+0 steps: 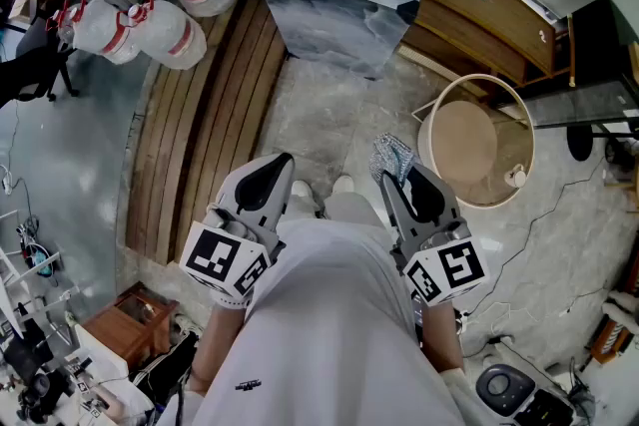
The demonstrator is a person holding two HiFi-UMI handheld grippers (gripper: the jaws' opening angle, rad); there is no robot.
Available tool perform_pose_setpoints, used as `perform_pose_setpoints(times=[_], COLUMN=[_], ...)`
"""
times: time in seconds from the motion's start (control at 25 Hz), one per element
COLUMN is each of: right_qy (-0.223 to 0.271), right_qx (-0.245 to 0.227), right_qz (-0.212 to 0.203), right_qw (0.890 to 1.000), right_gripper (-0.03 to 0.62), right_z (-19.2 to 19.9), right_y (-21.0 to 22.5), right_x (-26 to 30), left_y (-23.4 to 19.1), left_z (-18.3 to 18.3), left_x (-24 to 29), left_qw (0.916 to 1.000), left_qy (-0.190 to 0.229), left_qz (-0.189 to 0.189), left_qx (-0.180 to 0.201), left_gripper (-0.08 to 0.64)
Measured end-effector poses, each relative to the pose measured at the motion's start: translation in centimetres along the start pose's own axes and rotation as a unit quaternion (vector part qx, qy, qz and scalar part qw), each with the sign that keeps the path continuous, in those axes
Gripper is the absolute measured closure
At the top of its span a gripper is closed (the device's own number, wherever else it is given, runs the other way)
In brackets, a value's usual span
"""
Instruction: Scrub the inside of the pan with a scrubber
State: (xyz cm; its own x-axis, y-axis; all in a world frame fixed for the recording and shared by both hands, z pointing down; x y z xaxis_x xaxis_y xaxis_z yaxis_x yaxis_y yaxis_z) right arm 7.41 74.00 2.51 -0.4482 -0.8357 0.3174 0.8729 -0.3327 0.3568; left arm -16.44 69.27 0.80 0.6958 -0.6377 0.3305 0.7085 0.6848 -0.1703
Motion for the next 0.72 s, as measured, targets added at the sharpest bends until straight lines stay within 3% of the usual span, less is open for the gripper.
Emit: perform_pose_setpoints(times=[0.4,0.72], right_qy=[0.014,0.028], right_qx=[-0.015,0.022], right_qz=[0.023,0.021], right_qw=[1.0,0.999], right_gripper=[0.483,0.482], right_z=[-1.2,-2.2], right_y=[5.2,8.7], right_x=[-0.4,0.8], left_y=[1.5,0.7], left_z=[0.3,-0.8], left_x=[4.6,7.7], left_qw=[0.9999,0.9996], left_qy=[-0.012,-0.026], left_qz=[0.006,0.002], left_qx=[0.0,0.007], left_gripper=[0.554,0.554])
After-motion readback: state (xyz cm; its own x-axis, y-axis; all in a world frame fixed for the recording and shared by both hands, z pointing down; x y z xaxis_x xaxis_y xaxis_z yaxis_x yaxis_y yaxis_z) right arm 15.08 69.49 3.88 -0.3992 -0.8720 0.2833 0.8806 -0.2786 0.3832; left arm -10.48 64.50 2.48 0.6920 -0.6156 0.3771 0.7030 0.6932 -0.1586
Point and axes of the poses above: the fingertips, and each gripper's own axes: x forward along the fingers, y to its right, z out of its underside, the point moved 8 cm from there along -x, backward along the fingers, and after that the axes turned 5 degrees about x, right-handed, at the moved point
